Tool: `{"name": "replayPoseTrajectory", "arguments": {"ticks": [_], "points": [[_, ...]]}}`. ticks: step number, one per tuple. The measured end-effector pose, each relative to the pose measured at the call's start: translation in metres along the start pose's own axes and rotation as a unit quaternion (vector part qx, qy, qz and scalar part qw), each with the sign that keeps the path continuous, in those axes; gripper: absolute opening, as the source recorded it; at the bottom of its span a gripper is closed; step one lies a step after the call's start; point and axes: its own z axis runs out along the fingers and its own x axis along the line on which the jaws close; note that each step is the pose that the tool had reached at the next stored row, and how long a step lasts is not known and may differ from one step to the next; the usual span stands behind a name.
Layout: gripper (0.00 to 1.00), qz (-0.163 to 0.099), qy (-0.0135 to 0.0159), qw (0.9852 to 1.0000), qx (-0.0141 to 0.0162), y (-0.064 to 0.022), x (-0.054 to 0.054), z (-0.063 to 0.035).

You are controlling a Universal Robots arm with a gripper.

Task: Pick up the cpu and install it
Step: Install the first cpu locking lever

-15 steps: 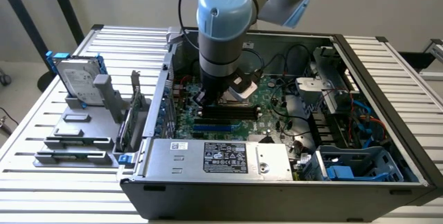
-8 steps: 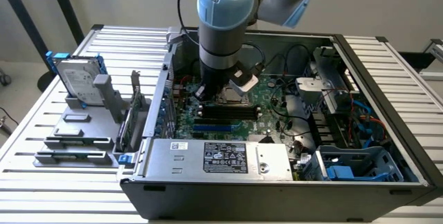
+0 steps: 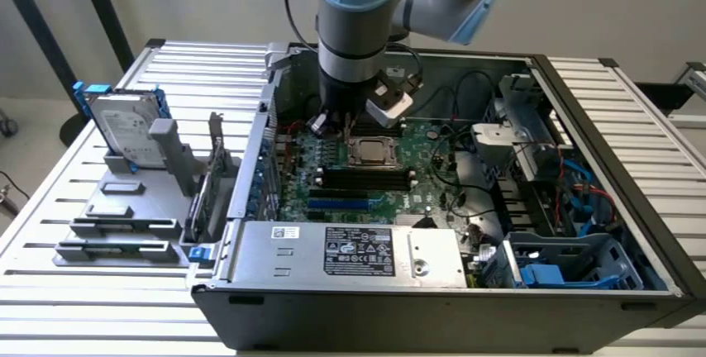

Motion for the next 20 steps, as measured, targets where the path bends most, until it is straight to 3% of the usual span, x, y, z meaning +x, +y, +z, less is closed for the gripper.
{"name": "replayPoseTrajectory", "arguments": {"ticks": [11,17,19,20], "points": [[0.11,-0.043,-0.0111,0.9990,0.0080,-0.0088,0.0090,-0.0003],[0.11,-0.084,-0.0196,0.9962,0.0141,-0.0092,0.0092,-0.0010],[0.11,-0.092,-0.0251,0.9953,0.0124,-0.0093,0.0093,-0.0010],[0.11,-0.092,-0.0251,0.9953,0.0124,-0.0093,0.0093,-0.0010]]}}
